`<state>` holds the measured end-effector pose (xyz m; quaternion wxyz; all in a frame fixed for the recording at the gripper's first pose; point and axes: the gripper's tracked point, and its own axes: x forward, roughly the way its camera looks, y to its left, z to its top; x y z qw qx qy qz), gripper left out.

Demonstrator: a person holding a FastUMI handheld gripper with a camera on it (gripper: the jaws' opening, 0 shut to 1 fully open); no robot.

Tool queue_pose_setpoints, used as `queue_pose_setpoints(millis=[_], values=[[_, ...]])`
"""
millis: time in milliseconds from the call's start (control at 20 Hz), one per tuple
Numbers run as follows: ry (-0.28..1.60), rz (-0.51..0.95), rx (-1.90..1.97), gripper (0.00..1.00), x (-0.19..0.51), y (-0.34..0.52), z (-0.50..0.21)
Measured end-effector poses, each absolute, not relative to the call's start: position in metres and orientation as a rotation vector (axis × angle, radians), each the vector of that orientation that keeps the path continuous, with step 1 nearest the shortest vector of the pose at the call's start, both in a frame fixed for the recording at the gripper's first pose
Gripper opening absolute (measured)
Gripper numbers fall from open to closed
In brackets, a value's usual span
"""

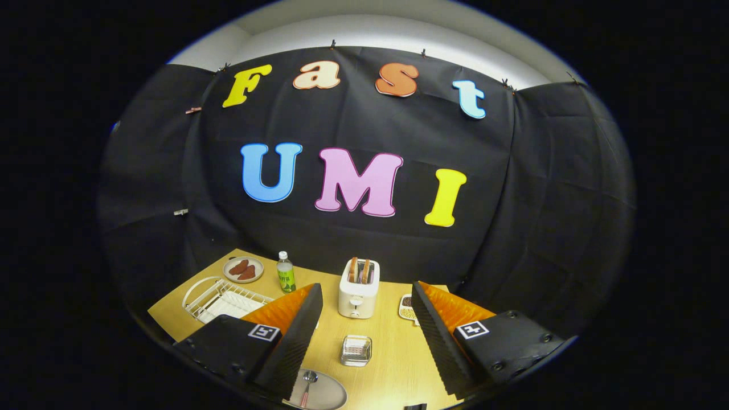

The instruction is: Take the plate from the dish rack, then take the spoon from the basket and place it into the plate.

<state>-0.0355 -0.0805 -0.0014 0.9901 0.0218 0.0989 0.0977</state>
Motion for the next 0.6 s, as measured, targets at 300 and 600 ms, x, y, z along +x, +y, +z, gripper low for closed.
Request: queue_pose_setpoints(millis=[300,600], values=[[0.158,0.178,0.044,0.96,-0.04,-0.089,0.01],[0.162,0.174,0.078,0.96,-0.033,-0.097,0.007]])
